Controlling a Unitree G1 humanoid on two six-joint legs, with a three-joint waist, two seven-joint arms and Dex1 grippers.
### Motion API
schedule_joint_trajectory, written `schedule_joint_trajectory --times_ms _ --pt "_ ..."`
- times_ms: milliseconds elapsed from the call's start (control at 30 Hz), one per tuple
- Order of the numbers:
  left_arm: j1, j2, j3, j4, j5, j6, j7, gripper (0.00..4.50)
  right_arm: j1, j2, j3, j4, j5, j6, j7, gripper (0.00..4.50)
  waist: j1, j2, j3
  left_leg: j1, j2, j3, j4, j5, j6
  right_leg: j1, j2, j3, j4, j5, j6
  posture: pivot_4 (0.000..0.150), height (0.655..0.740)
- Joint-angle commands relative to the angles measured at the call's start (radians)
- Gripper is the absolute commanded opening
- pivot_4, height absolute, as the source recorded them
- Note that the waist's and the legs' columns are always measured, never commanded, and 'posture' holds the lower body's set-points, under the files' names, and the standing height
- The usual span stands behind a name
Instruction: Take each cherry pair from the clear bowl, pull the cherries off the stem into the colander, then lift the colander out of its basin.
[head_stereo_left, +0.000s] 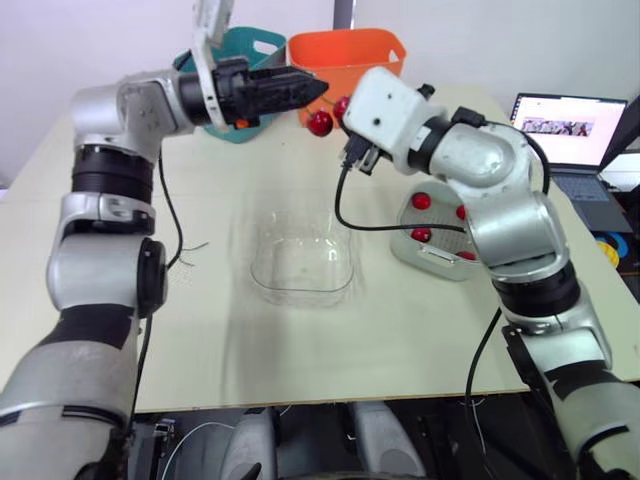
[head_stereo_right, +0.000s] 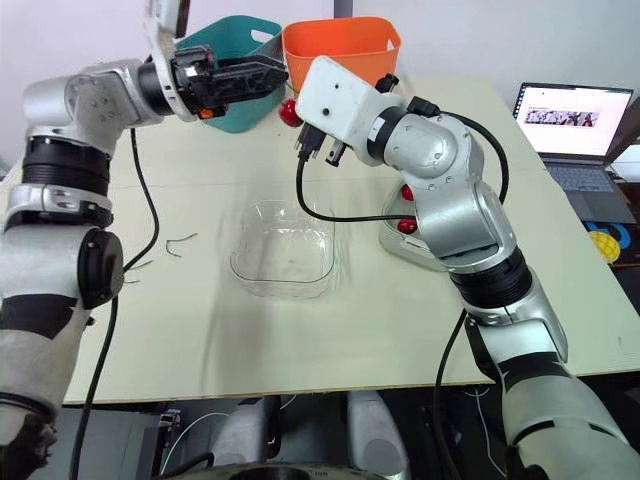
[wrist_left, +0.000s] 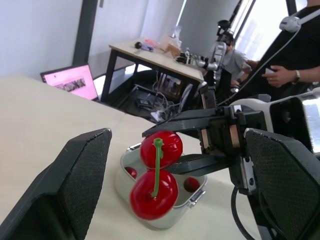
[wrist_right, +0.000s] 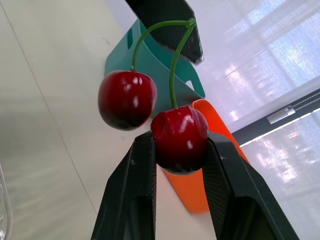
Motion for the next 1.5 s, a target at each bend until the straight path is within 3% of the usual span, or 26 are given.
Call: schedule_joint_trajectory --times_ms 33,300,433,733,1033,1100,1133,1267,1400,1500 --pt "-0.046 0.003 0.036 -0.01 -0.001 -0.001 0.008 4.5 -0.011 0.008 -0.023 -0.053 0.004 0.007 -0.004 0.97 -0.001 0.0 0.0 0.0 0.0 0.0 0.0 0.0 0.0 0.0 0.0 0.0 0.0 0.0 0.0 0.15 0.74" --pt "-0.081 -0.02 0.06 0.054 0.007 -0.012 0.021 4.5 -0.006 0.01 -0.016 -0.069 0.002 0.024 -0.004 0.97 0.002 0.0 0.0 0.0 0.0 0.0 0.0 0.0 0.0 0.0 0.0 0.0 0.0 0.0 0.0 0.15 0.74" --pt "-0.08 -0.024 0.053 0.051 0.022 -0.011 0.015 3.33 -0.003 0.008 -0.014 -0.073 -0.001 0.025 -0.003 0.97 0.001 0.0 0.0 0.0 0.0 0.0 0.0 0.0 0.0 0.0 0.0 0.0 0.0 0.0 0.0 0.15 0.74" --pt "-0.057 -0.02 0.041 0.019 0.052 0.011 0.004 0.14 -0.007 0.007 -0.015 -0.065 -0.003 0.021 -0.003 0.97 0.001 0.0 0.0 0.0 0.0 0.0 0.0 0.0 0.0 0.0 0.0 0.0 0.0 0.0 0.0 0.15 0.74" --pt "-0.051 0.009 0.052 0.072 0.083 -0.032 -0.037 0.06 -0.009 0.003 -0.019 -0.06 -0.003 0.019 -0.002 0.97 0.002 0.0 0.0 0.0 0.0 0.0 0.0 0.0 0.0 0.0 0.0 0.0 0.0 0.0 0.0 0.15 0.74" --pt "-0.05 0.01 0.057 0.086 0.089 -0.049 -0.042 0.0 -0.006 0.008 -0.031 -0.065 0.013 0.03 0.002 1.7 0.002 0.0 0.0 0.0 0.0 0.0 0.0 0.0 0.0 0.0 0.0 0.0 0.0 0.0 0.0 0.15 0.74" --pt "-0.051 0.011 0.06 0.093 0.092 -0.057 -0.045 0.0 -0.005 0.008 -0.033 -0.067 0.02 0.037 0.008 1.83 0.001 0.0 0.0 0.0 0.0 0.0 0.0 0.0 0.0 0.0 0.0 0.0 0.0 0.0 0.0 0.15 0.74" --pt "-0.051 0.02 0.063 0.106 0.098 -0.079 -0.057 0.0 0.003 0.003 -0.068 -0.089 0.069 0.096 0.036 3.06 0.001 0.0 0.0 0.0 0.0 0.0 0.0 0.0 0.0 0.0 0.0 0.0 0.0 0.0 0.0 0.15 0.74" --pt "-0.043 0.041 0.057 0.072 0.091 -0.068 -0.079 0.0 -0.012 0.006 -0.218 -0.136 0.251 0.32 0.124 4.43 0.002 0.0 0.0 0.0 0.0 0.0 0.0 0.0 0.0 0.0 0.0 0.0 0.0 0.0 0.0 0.15 0.74" --pt "-0.022 0.057 0.037 0.027 0.094 -0.066 -0.117 0.0 -0.085 0.002 -0.346 -0.119 0.409 0.536 0.181 4.48 0.001 0.0 0.0 0.0 0.0 0.0 0.0 0.0 0.0 0.001 0.0 0.0 0.0 0.0 0.0 0.15 0.74"
